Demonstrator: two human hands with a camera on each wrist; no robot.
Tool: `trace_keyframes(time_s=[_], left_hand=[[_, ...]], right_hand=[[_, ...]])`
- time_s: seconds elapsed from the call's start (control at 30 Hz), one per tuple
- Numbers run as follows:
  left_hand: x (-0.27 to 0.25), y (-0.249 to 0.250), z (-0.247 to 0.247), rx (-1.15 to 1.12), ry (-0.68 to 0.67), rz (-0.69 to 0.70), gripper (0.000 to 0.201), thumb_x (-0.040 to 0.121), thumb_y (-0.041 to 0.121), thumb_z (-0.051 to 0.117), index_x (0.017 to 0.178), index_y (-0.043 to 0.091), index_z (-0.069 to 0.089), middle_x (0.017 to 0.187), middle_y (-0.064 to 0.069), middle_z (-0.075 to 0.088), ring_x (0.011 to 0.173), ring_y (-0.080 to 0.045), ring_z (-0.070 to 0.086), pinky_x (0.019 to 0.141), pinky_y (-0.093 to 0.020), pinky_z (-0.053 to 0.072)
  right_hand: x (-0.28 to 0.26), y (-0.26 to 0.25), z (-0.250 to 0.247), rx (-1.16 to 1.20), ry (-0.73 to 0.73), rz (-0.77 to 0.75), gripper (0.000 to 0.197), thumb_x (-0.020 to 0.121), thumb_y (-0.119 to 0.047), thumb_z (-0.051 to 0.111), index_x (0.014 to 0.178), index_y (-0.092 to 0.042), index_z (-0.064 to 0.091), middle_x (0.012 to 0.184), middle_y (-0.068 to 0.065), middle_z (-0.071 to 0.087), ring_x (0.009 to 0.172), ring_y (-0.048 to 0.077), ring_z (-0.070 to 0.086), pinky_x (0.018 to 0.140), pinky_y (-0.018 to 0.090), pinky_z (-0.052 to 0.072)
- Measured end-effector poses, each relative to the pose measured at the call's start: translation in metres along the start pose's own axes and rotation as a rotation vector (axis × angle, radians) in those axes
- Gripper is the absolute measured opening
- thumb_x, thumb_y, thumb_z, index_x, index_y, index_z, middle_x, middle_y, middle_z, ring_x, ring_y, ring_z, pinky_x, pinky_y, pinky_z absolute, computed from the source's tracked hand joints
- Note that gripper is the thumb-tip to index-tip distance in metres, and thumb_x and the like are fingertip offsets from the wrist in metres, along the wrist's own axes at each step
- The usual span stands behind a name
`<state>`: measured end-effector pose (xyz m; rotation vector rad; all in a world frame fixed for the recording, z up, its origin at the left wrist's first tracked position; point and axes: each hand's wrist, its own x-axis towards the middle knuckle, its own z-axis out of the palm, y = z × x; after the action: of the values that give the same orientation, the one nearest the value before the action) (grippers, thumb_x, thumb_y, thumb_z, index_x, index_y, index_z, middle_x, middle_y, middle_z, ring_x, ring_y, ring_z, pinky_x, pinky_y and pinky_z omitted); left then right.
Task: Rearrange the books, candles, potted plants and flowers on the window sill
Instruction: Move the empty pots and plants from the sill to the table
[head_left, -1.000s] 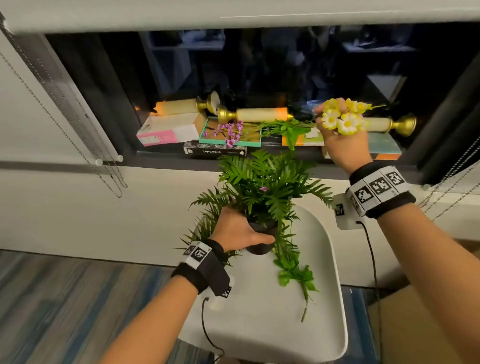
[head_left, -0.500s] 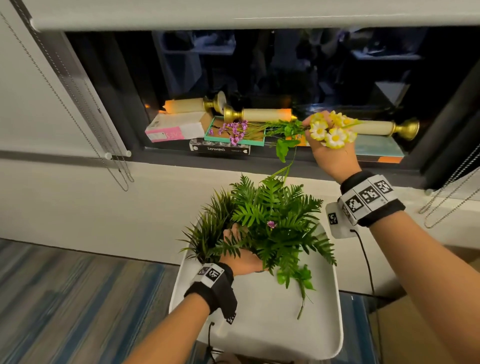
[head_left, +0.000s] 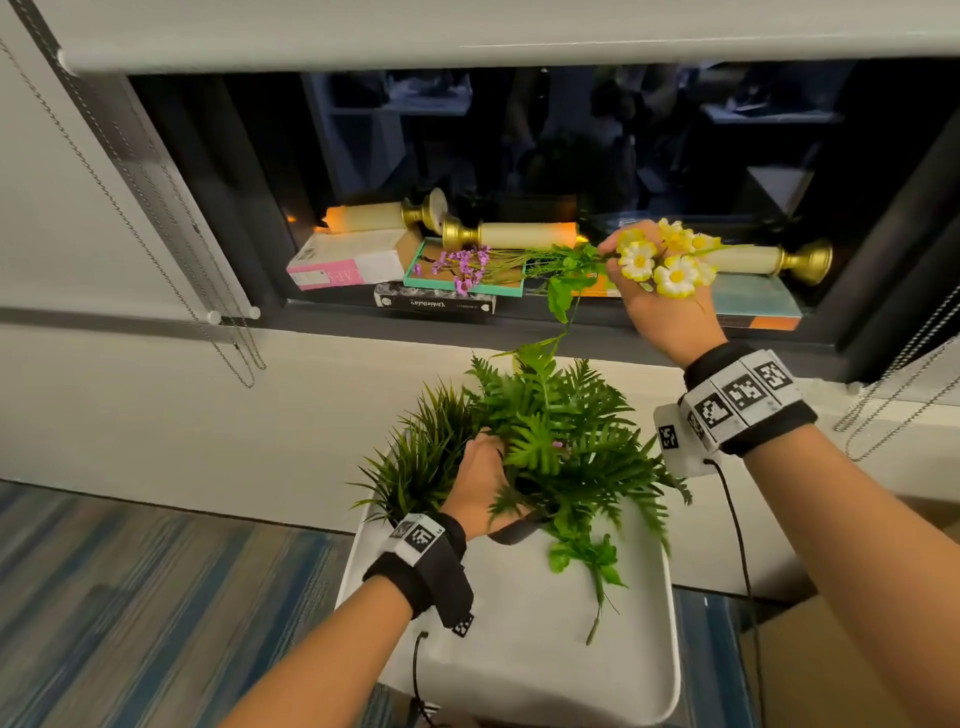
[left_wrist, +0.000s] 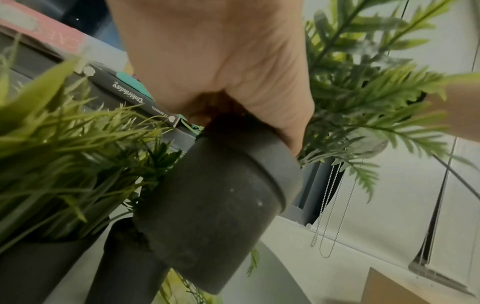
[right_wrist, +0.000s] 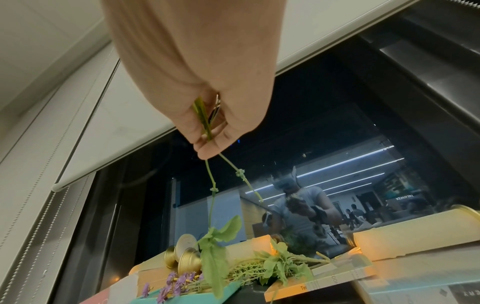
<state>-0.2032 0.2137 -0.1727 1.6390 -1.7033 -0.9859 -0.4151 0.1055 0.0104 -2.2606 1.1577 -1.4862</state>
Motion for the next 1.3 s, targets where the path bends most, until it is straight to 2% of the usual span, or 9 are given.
trace_keyframes(time_s=[0.13,0.27,0.43,0.6,0.73,0.97,1.07,1.17,1.3], left_hand=[[-0.024,0.045,-0.014,0.115,-0.155,0.048,0.064,0.066,0.048,0.076,0.114,0.009,0.061,0.108,-0.002,0.066,0.100,-0.010,0.059,0.092,-0.025,0.048],[-0.040,0.041,-0.013,0.202,-0.328,-0.050,0.049,0.087,0.016,0.067,0.128,-0.006,0.052,0.127,-0.022,0.056,0.113,-0.026,0.054,0.100,-0.026,0.038],[-0.051,0.042,-0.006,0.290,-0.373,-0.339,0.071,0.097,0.026,0.048,0.147,-0.009,0.012,0.155,-0.022,0.020,0.137,-0.024,0.033,0.112,-0.028,0.022],[-0.050,0.028,-0.003,0.264,-0.258,-0.046,0.083,0.064,0.061,0.042,0.106,-0.007,0.063,0.107,-0.023,0.064,0.102,-0.032,0.061,0.094,-0.039,0.046],[-0.055,0.018,-0.009,0.346,-0.186,-0.058,0.048,0.079,0.034,0.065,0.115,0.002,0.060,0.117,-0.015,0.062,0.111,-0.029,0.057,0.097,-0.034,0.042],[-0.054,0.009,-0.009,0.237,-0.225,-0.189,0.035,0.095,0.009,0.050,0.128,-0.003,0.051,0.130,-0.017,0.052,0.123,-0.029,0.050,0.103,-0.025,0.034],[-0.050,0.003,-0.014,0.129,-0.202,-0.311,0.043,0.094,0.017,0.050,0.131,-0.004,0.048,0.134,-0.020,0.052,0.124,-0.032,0.050,0.102,-0.029,0.038],[-0.045,0.000,-0.023,0.011,-0.167,-0.435,0.046,0.089,0.004,0.058,0.132,-0.006,0.045,0.131,-0.023,0.054,0.122,-0.034,0.053,0.099,-0.031,0.043],[-0.036,0.016,-0.041,-0.057,-0.306,-0.298,0.031,0.088,-0.006,0.051,0.116,0.006,0.058,0.105,-0.004,0.064,0.096,-0.003,0.062,0.093,-0.021,0.048]], right_hand=[[-0.002,-0.002,-0.001,-0.002,-0.002,-0.005,0.014,0.089,-0.001,0.052,0.093,0.008,0.062,0.094,0.015,0.063,0.089,0.009,0.054,0.082,0.006,0.036],[-0.004,-0.003,-0.004,0.052,0.005,0.007,0.012,0.089,0.001,0.053,0.094,0.007,0.062,0.092,0.014,0.062,0.088,-0.009,0.055,0.082,0.008,0.040],[-0.005,-0.004,-0.008,-0.070,0.001,-0.036,0.014,0.091,-0.003,0.052,0.094,0.005,0.063,0.093,0.020,0.064,0.091,0.033,0.060,0.080,0.042,0.046],[-0.008,-0.007,-0.006,-0.001,-0.009,-0.007,0.013,0.091,-0.003,0.053,0.091,0.006,0.062,0.086,0.010,0.063,0.086,0.020,0.059,0.079,0.033,0.046],[-0.012,-0.003,-0.005,0.046,-0.033,0.017,0.010,0.089,0.000,0.055,0.092,0.000,0.064,0.084,-0.016,0.056,0.080,-0.006,0.053,0.075,0.009,0.040],[-0.019,-0.005,-0.003,-0.007,-0.125,0.010,0.013,0.090,0.001,0.053,0.094,0.001,0.066,0.086,-0.008,0.059,0.083,-0.004,0.052,0.078,0.014,0.038],[-0.022,-0.002,0.000,-0.150,-0.199,-0.034,0.022,0.090,-0.005,0.049,0.099,0.005,0.066,0.100,0.018,0.066,0.098,0.027,0.061,0.087,0.036,0.047],[-0.022,0.011,0.003,-0.116,-0.265,0.098,0.018,0.091,-0.003,0.052,0.099,0.006,0.066,0.103,0.020,0.066,0.100,0.033,0.061,0.087,0.029,0.045],[-0.023,0.018,0.004,-0.151,-0.433,0.007,0.019,0.083,-0.017,0.056,0.087,-0.003,0.068,0.089,0.013,0.068,0.085,0.028,0.062,0.078,0.037,0.050]])
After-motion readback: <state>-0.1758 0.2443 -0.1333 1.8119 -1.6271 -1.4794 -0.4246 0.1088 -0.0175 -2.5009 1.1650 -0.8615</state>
